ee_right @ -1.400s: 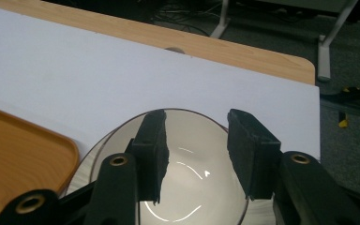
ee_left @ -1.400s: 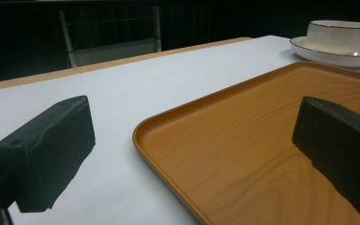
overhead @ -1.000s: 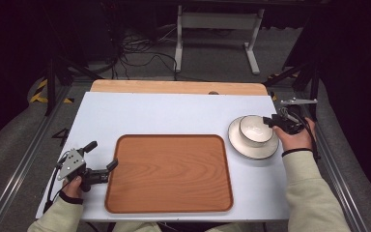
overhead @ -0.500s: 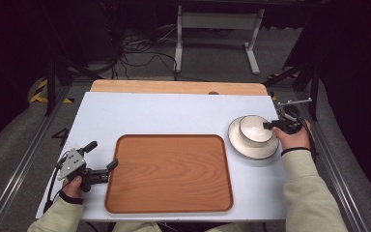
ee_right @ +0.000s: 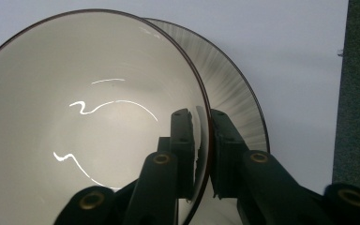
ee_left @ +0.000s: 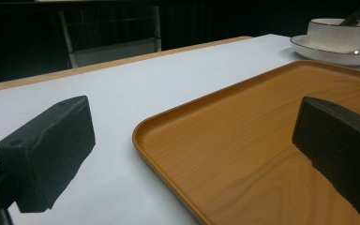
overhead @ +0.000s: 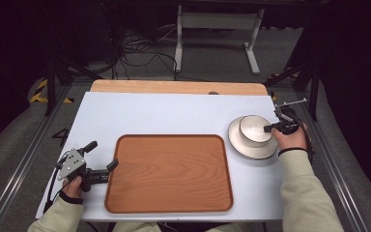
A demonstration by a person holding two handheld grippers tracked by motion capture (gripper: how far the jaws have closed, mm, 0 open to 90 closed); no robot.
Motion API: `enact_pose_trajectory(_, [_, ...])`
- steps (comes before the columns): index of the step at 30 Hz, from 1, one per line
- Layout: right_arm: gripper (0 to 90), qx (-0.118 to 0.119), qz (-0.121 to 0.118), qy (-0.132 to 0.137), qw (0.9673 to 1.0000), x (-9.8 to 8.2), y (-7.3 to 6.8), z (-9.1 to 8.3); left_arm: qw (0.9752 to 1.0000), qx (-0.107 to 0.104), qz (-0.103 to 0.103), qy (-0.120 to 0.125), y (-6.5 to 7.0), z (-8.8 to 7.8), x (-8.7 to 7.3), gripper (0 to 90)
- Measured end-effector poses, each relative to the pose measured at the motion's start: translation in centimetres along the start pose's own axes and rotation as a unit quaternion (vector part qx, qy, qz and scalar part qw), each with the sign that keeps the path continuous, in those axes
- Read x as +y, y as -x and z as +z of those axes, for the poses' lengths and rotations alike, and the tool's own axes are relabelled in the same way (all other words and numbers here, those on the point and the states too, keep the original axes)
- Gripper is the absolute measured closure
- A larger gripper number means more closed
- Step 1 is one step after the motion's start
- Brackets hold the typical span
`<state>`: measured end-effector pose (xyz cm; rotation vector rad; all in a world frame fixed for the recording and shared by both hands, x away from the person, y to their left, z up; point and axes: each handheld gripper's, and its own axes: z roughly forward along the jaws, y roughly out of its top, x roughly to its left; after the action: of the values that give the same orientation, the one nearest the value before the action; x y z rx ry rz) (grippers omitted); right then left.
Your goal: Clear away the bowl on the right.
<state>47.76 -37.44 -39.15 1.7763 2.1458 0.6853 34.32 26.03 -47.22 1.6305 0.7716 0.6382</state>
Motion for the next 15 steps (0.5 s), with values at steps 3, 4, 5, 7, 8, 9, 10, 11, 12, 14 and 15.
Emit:
enact_pose_trajectory(3, [83.2,-0.008,-0.003,-0.001,1.0,0.04,-0.17,0.01,1.0,0.0,0.0,0.0,0.0,0.0,0.0,0.2])
enact_pose_trajectory(4, [83.5,-0.011,-0.004,0.0,0.9999,0.05,-0.25,0.02,1.0,0.0,0.0,0.0,0.0,0.0,0.0,0.2])
enact_pose_trajectory(5, [83.5,-0.011,-0.004,0.0,0.9999,0.05,-0.25,0.02,1.0,0.0,0.0,0.0,0.0,0.0,0.0,0.2])
enact_pose_trajectory(7, [83.4,-0.019,-0.008,-0.001,0.9998,0.05,-0.39,0.0,1.0,0.0,0.0,0.0,-0.01,0.0,0.0,0.2])
enact_pose_trajectory(8, [83.5,-0.019,-0.01,-0.001,0.9998,0.05,-0.4,-0.01,1.0,0.0,0.0,0.0,-0.01,0.0,0.0,0.2])
enact_pose_trajectory(9, [83.6,-0.019,-0.009,-0.001,0.9998,0.04,-0.4,-0.01,1.0,0.0,0.0,0.0,-0.01,0.0,0.0,0.2])
enact_pose_trajectory(10, [83.6,-0.019,-0.009,-0.002,0.9998,0.03,-0.38,-0.03,1.0,0.0,0.0,0.0,0.0,0.0,0.0,0.2])
enact_pose_trajectory(11, [83.6,-0.019,-0.009,-0.002,0.9998,0.03,-0.38,-0.05,1.0,0.0,0.0,0.0,0.0,0.0,0.0,0.2])
enact_pose_trajectory(12, [83.7,-0.019,-0.008,-0.002,0.9998,0.03,-0.37,-0.06,1.0,0.0,0.0,0.0,-0.01,0.0,0.0,0.2])
enact_pose_trajectory(14, [83.8,-0.019,-0.006,-0.001,0.9998,0.03,-0.41,-0.11,1.0,0.0,0.0,0.0,-0.01,0.0,0.0,0.2])
enact_pose_trajectory(15, [83.9,-0.019,-0.007,-0.001,0.9998,0.04,-0.43,-0.13,1.0,0.0,-0.001,0.0,-0.01,0.0,0.0,0.2])
